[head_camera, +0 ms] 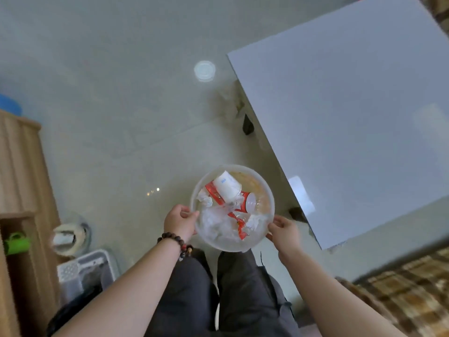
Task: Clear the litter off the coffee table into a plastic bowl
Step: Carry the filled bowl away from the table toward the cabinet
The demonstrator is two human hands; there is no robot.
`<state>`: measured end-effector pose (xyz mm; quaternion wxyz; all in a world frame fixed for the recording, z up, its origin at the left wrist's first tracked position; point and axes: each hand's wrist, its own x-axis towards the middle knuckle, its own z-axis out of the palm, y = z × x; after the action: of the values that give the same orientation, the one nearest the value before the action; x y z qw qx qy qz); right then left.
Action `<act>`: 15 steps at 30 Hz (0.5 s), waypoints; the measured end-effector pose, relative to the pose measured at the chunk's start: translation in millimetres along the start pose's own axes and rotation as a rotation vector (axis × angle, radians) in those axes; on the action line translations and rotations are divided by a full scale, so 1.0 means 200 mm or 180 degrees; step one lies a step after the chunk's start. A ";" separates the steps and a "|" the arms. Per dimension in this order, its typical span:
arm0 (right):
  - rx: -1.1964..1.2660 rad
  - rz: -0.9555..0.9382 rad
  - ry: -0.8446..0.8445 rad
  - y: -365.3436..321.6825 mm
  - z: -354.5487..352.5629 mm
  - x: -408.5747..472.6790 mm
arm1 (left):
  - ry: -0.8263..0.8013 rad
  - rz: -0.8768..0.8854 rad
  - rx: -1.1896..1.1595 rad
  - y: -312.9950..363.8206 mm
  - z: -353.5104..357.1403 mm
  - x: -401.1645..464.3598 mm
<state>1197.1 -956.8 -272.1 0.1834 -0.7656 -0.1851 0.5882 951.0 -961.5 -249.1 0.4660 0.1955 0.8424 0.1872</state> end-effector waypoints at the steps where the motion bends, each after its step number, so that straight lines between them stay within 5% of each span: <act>1: 0.0139 0.0059 0.0064 0.00 0.04 -0.01 | -0.0098 0.0041 0.0111 0.03 -0.03 0.05; 15: 0.1923 0.0805 0.1565 0.37 0.68 -0.13 | -0.1670 0.0711 0.1799 0.33 -0.03 0.61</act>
<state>1064.5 -1025.8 -320.8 0.3650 -0.8118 0.1410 0.4335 897.1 -843.7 -300.8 0.5699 0.4475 0.6866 -0.0586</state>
